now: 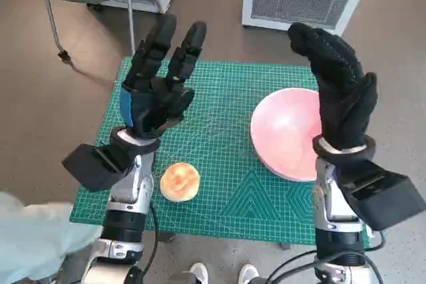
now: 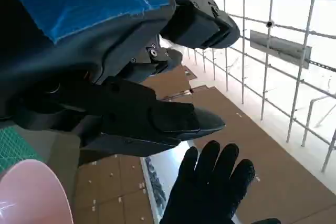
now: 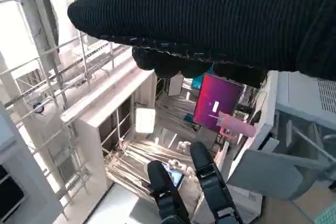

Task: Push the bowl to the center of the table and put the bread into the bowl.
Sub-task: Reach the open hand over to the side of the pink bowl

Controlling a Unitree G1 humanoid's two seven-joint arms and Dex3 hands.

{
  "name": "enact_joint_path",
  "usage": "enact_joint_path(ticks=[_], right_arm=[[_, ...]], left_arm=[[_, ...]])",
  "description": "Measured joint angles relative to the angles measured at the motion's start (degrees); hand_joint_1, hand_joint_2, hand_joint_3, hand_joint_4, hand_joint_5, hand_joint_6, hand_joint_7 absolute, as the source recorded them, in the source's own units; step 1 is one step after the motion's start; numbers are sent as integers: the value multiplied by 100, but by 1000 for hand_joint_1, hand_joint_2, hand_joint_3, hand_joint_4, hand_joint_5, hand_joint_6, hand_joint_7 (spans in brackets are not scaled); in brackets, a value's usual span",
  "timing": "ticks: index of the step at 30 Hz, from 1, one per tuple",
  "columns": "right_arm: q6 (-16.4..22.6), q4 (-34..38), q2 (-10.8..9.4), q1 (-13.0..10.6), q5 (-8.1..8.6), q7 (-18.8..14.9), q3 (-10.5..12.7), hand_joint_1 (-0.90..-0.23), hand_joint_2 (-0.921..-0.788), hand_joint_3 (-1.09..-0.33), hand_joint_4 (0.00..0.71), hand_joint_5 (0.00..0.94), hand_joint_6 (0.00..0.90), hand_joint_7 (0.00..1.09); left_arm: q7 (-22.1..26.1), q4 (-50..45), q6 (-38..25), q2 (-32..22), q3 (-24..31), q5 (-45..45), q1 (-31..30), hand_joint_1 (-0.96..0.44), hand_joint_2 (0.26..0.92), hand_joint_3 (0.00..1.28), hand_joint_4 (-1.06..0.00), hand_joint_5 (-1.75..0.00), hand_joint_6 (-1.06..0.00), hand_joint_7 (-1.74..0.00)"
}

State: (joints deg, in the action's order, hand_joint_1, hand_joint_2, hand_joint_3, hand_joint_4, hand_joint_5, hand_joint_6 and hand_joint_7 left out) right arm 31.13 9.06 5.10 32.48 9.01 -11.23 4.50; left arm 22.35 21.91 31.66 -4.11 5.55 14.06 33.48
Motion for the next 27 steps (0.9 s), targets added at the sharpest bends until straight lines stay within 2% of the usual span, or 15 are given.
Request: enact_joint_path(ticks=[27], right_arm=[[17,-4,-11,-109,-16,22,6,-539,-921,-773,283,4,-1,621]], left_arm=[[-7,-7,-1,-8,-1,-37,0,-89,921,192,-362,-1,-513,-17]])
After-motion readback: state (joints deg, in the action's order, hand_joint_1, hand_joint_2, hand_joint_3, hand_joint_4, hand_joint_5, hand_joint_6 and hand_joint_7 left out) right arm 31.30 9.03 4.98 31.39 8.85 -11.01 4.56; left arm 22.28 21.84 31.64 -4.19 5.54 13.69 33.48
